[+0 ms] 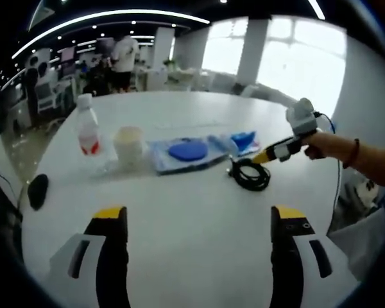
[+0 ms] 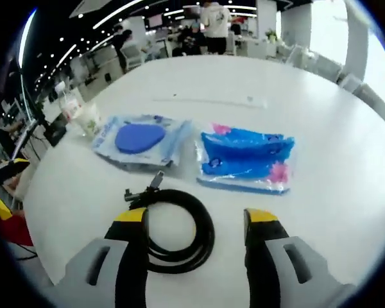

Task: Arrange the tabletop items into an orderly group along one side of the table until the central work area is clear of visible clutter.

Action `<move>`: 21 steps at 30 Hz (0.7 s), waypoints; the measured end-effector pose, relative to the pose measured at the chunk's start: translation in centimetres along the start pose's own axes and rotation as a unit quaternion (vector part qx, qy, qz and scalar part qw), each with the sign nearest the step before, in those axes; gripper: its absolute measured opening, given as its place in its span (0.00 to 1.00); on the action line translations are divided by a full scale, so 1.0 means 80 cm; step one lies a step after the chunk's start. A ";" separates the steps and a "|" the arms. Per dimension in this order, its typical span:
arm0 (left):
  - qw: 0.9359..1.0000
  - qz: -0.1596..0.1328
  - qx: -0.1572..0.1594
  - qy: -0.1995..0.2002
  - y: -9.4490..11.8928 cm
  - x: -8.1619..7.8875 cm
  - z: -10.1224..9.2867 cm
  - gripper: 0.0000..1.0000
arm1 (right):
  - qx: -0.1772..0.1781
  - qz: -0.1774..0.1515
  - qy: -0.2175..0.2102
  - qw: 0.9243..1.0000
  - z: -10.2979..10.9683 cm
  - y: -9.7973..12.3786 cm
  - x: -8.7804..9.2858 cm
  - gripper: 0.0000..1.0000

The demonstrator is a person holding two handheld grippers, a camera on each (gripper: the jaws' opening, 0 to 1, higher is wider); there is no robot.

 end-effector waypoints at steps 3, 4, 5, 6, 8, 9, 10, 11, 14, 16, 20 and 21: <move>1.000 0.001 0.002 -0.001 0.000 0.000 -0.001 0.89 | -0.012 0.003 -0.001 1.000 0.010 0.008 0.006 0.67; 1.000 0.001 0.003 0.000 0.001 0.000 0.000 0.90 | -0.015 0.000 0.009 1.000 0.013 0.012 0.008 0.69; 1.000 0.000 0.003 0.000 0.001 -0.001 0.000 0.90 | -0.018 -0.004 0.014 1.000 0.015 0.014 0.009 0.72; 1.000 -0.002 0.003 0.002 0.002 -0.001 0.001 0.90 | -0.022 -0.010 0.014 1.000 0.018 0.019 0.011 0.75; 1.000 -0.003 0.001 0.005 0.003 -0.001 0.002 0.90 | -0.030 -0.012 0.011 0.999 0.023 0.026 0.013 0.80; 1.000 -0.004 0.001 0.005 0.004 -0.001 0.003 0.90 | -0.036 -0.016 0.010 0.999 0.027 0.031 0.015 0.81; 1.000 -0.004 0.000 0.006 0.004 -0.001 0.003 0.90 | -0.041 -0.020 0.016 0.999 0.030 0.035 0.016 0.81; 1.000 -0.004 -0.001 0.006 0.004 -0.001 0.002 0.90 | -0.042 -0.023 0.019 0.999 0.032 0.039 0.017 0.80; 1.000 -0.001 0.006 0.003 0.003 0.000 -0.002 0.90 | -0.051 -0.036 0.029 0.998 0.041 0.053 0.018 0.84; 1.000 -0.001 0.010 0.000 0.003 -0.001 -0.004 0.90 | -0.059 -0.043 0.031 0.997 0.049 0.064 0.021 0.86; 1.000 -0.002 0.013 -0.003 0.004 -0.002 -0.006 0.90 | -0.070 -0.053 0.035 0.996 0.060 0.081 0.025 0.88; 1.000 -0.002 0.013 -0.005 0.004 -0.002 -0.006 0.90 | -0.071 -0.054 0.037 0.995 0.063 0.085 0.026 0.89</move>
Point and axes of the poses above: the point that each gripper's makers call its tool centre point, and the gripper's own axes: y roughly backward along the fingers, z roughly to its left, x roughly out of its underside, the point moved 8 cm from there along y, roughly backward along the fingers, and after that the axes turned 12 degrees about -y, right-handed, at the moved point
